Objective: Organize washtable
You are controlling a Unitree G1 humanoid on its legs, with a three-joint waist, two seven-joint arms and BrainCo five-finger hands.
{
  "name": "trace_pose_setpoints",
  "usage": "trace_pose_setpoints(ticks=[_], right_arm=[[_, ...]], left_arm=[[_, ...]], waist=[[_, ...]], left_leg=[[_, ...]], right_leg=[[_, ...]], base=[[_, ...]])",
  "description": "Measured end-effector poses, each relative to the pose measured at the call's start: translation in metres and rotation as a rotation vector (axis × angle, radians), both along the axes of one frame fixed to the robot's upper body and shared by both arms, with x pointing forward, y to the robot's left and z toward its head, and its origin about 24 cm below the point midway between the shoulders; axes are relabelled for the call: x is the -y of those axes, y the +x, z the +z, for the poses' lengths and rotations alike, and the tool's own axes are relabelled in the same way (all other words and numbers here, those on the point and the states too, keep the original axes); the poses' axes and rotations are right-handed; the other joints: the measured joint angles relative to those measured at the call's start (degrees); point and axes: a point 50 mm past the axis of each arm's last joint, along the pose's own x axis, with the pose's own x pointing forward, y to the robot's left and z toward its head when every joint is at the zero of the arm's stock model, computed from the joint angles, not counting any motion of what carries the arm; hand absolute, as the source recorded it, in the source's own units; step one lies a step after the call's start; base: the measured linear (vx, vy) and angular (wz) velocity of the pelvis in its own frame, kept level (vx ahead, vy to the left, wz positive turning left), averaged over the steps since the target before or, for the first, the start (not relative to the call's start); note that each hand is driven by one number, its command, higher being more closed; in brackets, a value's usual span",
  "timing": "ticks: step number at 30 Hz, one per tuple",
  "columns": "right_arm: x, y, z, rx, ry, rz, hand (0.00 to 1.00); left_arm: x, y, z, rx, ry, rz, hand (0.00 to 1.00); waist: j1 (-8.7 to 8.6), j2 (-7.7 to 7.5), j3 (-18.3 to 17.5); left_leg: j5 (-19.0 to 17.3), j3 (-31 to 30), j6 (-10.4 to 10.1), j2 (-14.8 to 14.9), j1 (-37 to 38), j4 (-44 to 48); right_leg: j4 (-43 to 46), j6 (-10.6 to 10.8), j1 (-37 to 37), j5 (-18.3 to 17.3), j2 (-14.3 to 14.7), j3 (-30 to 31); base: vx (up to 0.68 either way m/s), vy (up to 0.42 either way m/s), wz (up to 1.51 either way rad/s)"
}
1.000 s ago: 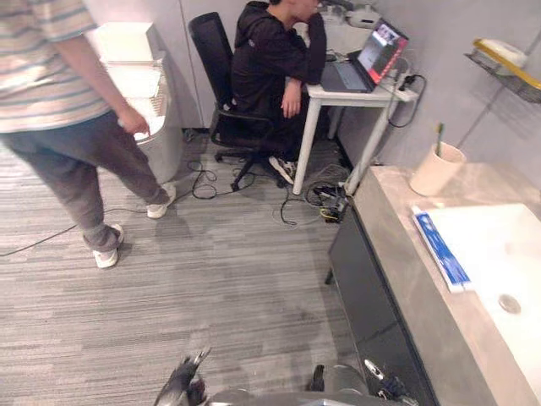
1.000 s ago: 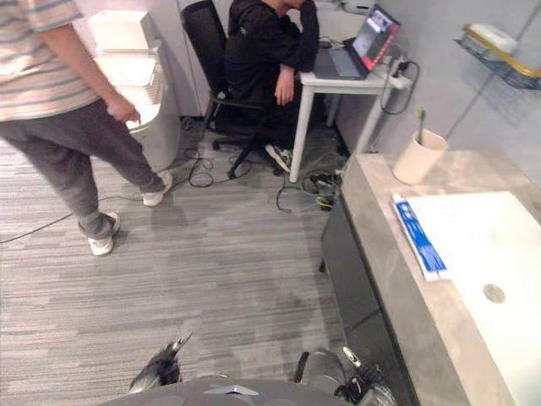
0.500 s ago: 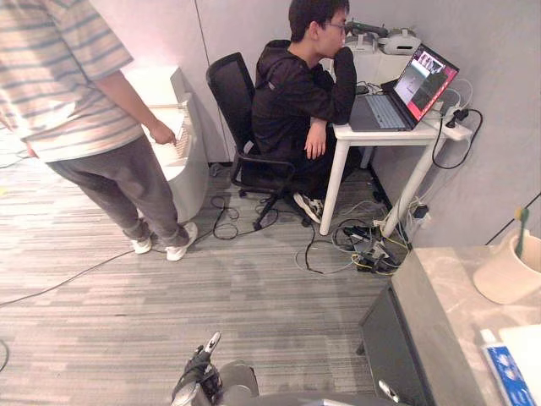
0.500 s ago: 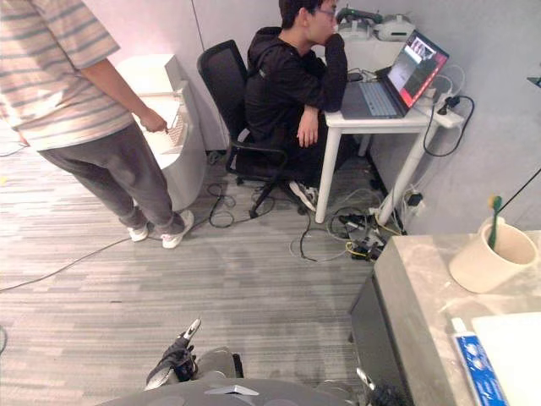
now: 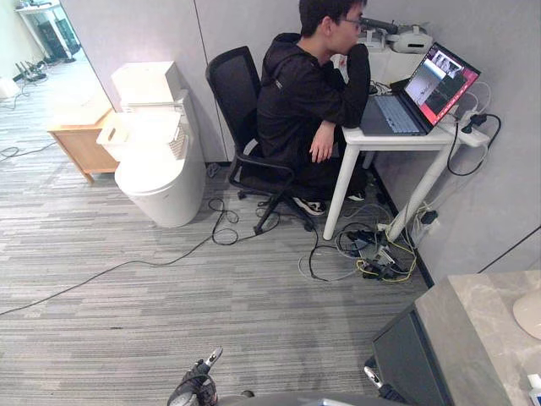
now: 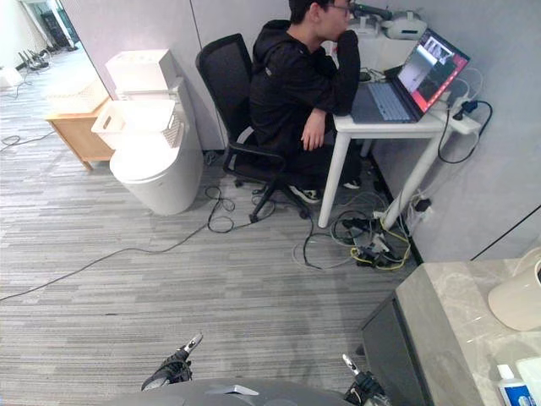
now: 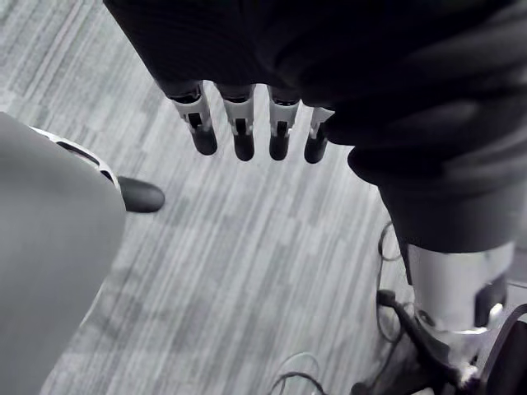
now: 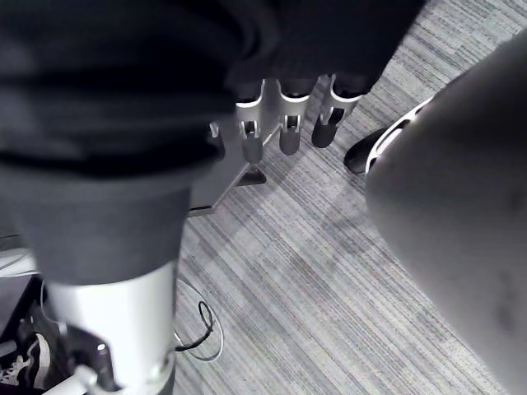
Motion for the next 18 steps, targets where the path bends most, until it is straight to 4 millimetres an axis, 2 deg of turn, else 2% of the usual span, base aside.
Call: trace_pose_setpoints(ticks=[5, 10, 12, 13, 14, 15, 16, 17, 18], right_arm=[[-0.002, 0.009, 0.001, 0.015, -0.002, 0.041, 0.0], [-0.003, 0.013, 0.002, 0.022, -0.003, 0.066, 0.0], [-0.005, 0.017, 0.002, 0.03, -0.004, 0.095, 0.0], [-0.007, 0.023, 0.003, 0.041, -0.002, 0.116, 0.0], [-0.008, 0.026, 0.004, 0.048, -0.001, 0.126, 0.0], [-0.003, 0.028, 0.005, 0.061, -0.016, 0.133, 0.0], [-0.001, 0.029, 0.006, 0.066, -0.025, 0.139, 0.0], [0.003, 0.035, 0.008, 0.079, -0.041, 0.155, 0.0], [0.004, 0.035, 0.008, 0.079, -0.051, 0.152, 0.0]], left_arm=[[-0.002, 0.004, 0.001, -0.015, 0.04, -0.116, 0.0], [0.0, 0.008, 0.002, -0.016, 0.055, -0.173, 0.0], [-0.004, 0.012, 0.003, -0.006, 0.067, -0.178, 0.0], [-0.01, 0.018, 0.007, 0.022, 0.081, -0.153, 0.0], [-0.013, 0.02, 0.008, 0.038, 0.085, -0.133, 0.0], [-0.014, 0.021, 0.009, 0.058, 0.082, -0.088, 0.0], [-0.014, 0.016, 0.009, 0.056, 0.078, -0.062, 0.0], [-0.014, 0.013, 0.008, 0.055, 0.071, -0.028, 0.0], [-0.011, 0.011, 0.007, 0.049, 0.058, -0.008, 0.0]], waist=[[-1.45, 0.18, -0.2], [-1.81, 0.08, -0.2], [-2.11, -0.35, 0.5], [-1.88, -1.18, 1.2], [-1.75, -1.1, 1.7], [-1.21, 0.27, 2.3], [-0.97, 0.64, 2.5], [-0.51, 1.34, 2.5], [-1.31, 1.81, 2.6]], left_leg=[[-0.4, -0.2, -0.4, 0.3, -1.1, 0.0], [-1.1, 0.9, -1.4, 1.3, -1.5, 0.7], [-5.5, 1.9, -1.9, 3.4, -4.9, 9.7], [-8.8, 1.3, -1.0, 5.7, -10.4, 23.5], [-9.2, 0.0, -0.3, 7.1, -13.2, 31.3], [-8.4, -4.9, 0.1, 9.2, -17.2, 43.2], [-6.5, -8.9, 0.1, 9.3, -19.2, 49.5], [-9.6, -12.5, -0.8, 9.1, -20.2, 51.2], [-12.1, -15.0, -0.7, 8.8, -20.5, 47.6]], right_leg=[[-0.6, -0.1, -0.8, 0.0, 0.4, -0.1], [0.9, -0.8, -2.3, -1.1, 1.1, 0.8], [3.1, -1.8, -3.4, -2.1, 1.8, 1.9], [4.1, -2.6, -3.7, -2.7, 2.3, 3.8], [5.0, -2.8, -3.8, -2.7, 2.8, 4.7], [6.9, -3.4, -3.7, -3.1, 4.6, 7.4], [7.8, -3.8, -3.7, -4.1, 5.4, 10.3], [8.8, -3.7, -3.9, -4.8, 5.6, 14.0], [9.7, -3.7, -5.3, -5.5, 6.2, 17.9]], base=[[0.02, -0.011, -0.01], [0.08, -0.064, -0.1], [0.05, -0.121, -0.31], [-0.04, -0.16, -0.56], [-0.16, -0.264, -0.97], [-0.21, -0.272, -1.23], [-0.26, -0.281, -1.75], [-0.33, -0.212, -1.87], [-0.29, -0.151, -1.48]])
